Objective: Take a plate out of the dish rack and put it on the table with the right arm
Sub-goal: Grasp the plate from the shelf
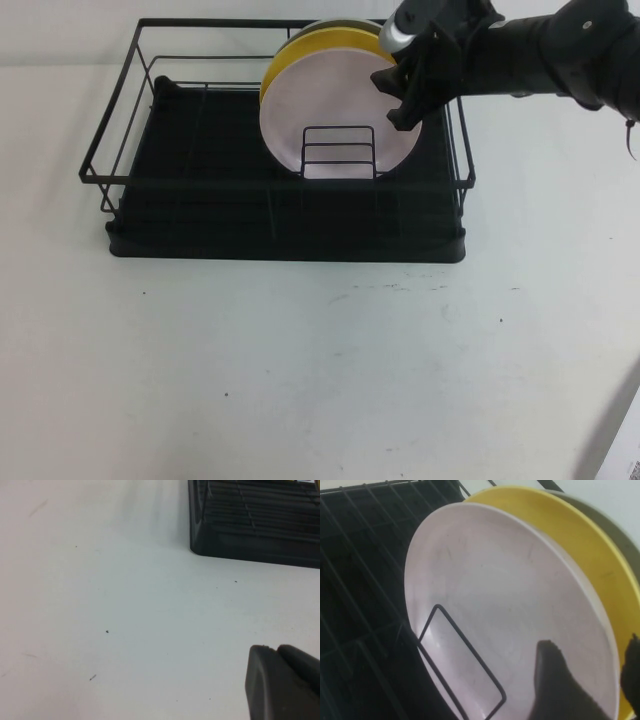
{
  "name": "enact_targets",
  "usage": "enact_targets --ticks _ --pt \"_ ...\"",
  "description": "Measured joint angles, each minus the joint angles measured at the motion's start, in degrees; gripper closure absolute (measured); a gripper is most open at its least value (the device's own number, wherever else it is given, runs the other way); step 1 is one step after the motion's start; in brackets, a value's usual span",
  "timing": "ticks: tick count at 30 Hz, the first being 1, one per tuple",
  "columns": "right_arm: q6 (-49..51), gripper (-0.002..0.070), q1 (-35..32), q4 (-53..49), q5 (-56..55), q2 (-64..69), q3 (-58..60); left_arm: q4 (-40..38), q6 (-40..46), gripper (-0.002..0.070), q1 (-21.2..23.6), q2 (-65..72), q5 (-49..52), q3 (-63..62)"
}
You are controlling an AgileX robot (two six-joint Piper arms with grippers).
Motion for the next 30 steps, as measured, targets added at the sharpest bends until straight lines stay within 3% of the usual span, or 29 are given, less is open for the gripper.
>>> enact_targets --ticks 30 --pt "-1.8 0.0411 0.0 1.81 -3.73 4.1 -3.79 0.0 0.0 0.0679 0.0 0.0 0.0 0.0"
